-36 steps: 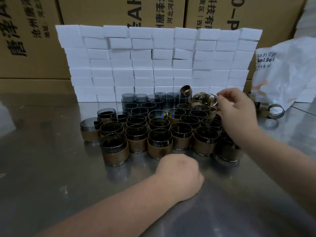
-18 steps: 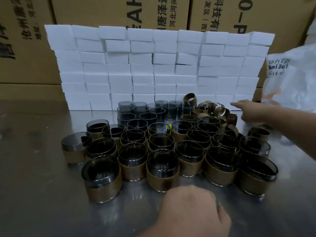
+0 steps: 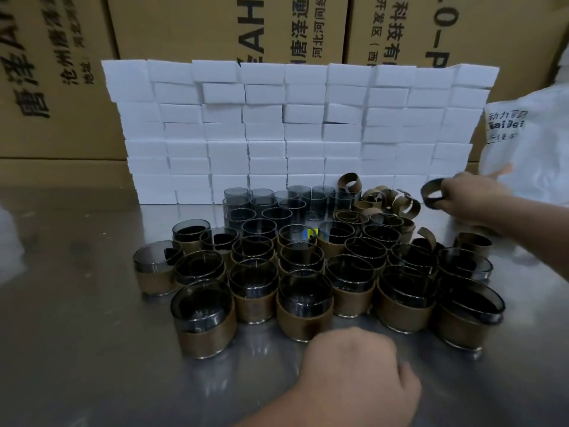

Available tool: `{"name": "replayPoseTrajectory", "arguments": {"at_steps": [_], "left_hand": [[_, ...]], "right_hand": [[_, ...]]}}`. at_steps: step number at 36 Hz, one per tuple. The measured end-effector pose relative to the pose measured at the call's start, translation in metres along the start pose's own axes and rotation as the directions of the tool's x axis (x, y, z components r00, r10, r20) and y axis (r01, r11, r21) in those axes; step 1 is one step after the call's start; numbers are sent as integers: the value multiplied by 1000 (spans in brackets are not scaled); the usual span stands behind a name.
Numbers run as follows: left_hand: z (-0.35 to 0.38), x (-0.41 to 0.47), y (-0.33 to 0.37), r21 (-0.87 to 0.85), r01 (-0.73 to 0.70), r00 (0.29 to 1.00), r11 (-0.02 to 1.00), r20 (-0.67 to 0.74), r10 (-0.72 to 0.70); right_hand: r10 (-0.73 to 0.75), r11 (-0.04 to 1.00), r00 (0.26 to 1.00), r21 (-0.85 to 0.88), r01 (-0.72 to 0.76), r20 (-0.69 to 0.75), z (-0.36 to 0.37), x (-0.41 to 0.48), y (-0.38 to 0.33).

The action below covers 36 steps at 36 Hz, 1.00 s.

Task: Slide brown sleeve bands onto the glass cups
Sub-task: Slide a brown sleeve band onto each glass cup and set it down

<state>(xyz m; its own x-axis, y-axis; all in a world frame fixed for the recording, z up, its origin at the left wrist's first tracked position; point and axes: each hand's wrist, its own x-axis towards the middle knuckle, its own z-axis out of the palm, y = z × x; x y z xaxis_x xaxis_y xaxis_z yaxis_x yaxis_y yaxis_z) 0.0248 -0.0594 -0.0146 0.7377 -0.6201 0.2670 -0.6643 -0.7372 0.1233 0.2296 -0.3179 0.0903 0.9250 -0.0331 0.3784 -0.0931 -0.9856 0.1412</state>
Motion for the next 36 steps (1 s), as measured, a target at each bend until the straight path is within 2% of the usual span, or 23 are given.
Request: {"name": "replayPoseTrajectory", "arguments": {"at_steps": [1, 2, 3, 5, 7, 9, 10, 11, 12, 15, 18, 21, 24, 27, 29, 31, 34, 36], "left_hand": [[-4, 0, 6, -86, 136, 989, 987, -39, -139], [-11, -2, 1, -93, 200, 979, 975, -27, -204], [-13, -3, 7, -61, 168, 985, 984, -26, -169], [-10, -3, 16, -88, 197, 980, 977, -4, -198], [-13, -3, 12, -59, 176, 983, 983, -47, -179], [-18, -9, 14, -12, 158, 984, 987, -79, -158], [-19, -10, 15, 9, 123, 985, 992, -119, -121], [-21, -10, 18, 42, 78, 982, 996, -174, -70], [-26, -11, 18, 74, 49, 971, 996, -239, -30], [-50, -7, 17, 48, 90, 918, 995, -392, -64], [-82, 8, -1, 9, 165, 849, 986, -510, -137], [-106, 26, -32, 10, 314, 814, 949, -517, -264], [-118, 45, -76, -6, 474, 787, 881, -446, -426], [-120, 61, -120, 17, 582, 784, 813, -274, -556], [-118, 69, -143, 155, 638, 770, 755, -156, -619], [-116, 80, -159, 272, 642, 759, 717, -95, -644], [-110, 105, -170, 283, 556, 816, 782, -3, -579], [-103, 122, -173, 309, 524, 823, 794, 57, -566]], "right_hand": [[26, 999, 998, 42, -24, -57, -6, -7, -2], [47, 994, 992, 106, -34, -117, -11, -16, -7], [71, 978, 980, 204, -33, -185, -17, -28, -13], [160, 901, 938, 434, -11, -307, -29, -57, -32], [270, 752, 889, 657, 45, -370, -42, -90, -53], [356, 488, 863, 859, 155, -358, -53, -126, -76], [397, 366, 849, 909, 201, -348, -57, -145, -88], [432, 295, 834, 928, 229, -343, -58, -164, -99], [447, 267, 822, 930, 254, -353, -58, -182, -110], [417, 285, 808, 904, 319, -417, -55, -219, -132], [345, 314, 833, 889, 332, -433, -50, -230, -139], [296, 332, 849, 881, 338, -438, -43, -232, -140], [268, 252, 906, 932, 262, -328, -36, -230, -139], [220, 294, 912, 915, 276, -346, -29, -225, -136], [177, 313, 924, 909, 274, -339, -25, -224, -135], [153, 329, 920, 897, 296, -360, -20, -223, -135], [73, 254, 933, 911, 324, -352, -20, -224, -136], [10, 210, 945, 924, 318, -327, -22, -226, -137]]}}
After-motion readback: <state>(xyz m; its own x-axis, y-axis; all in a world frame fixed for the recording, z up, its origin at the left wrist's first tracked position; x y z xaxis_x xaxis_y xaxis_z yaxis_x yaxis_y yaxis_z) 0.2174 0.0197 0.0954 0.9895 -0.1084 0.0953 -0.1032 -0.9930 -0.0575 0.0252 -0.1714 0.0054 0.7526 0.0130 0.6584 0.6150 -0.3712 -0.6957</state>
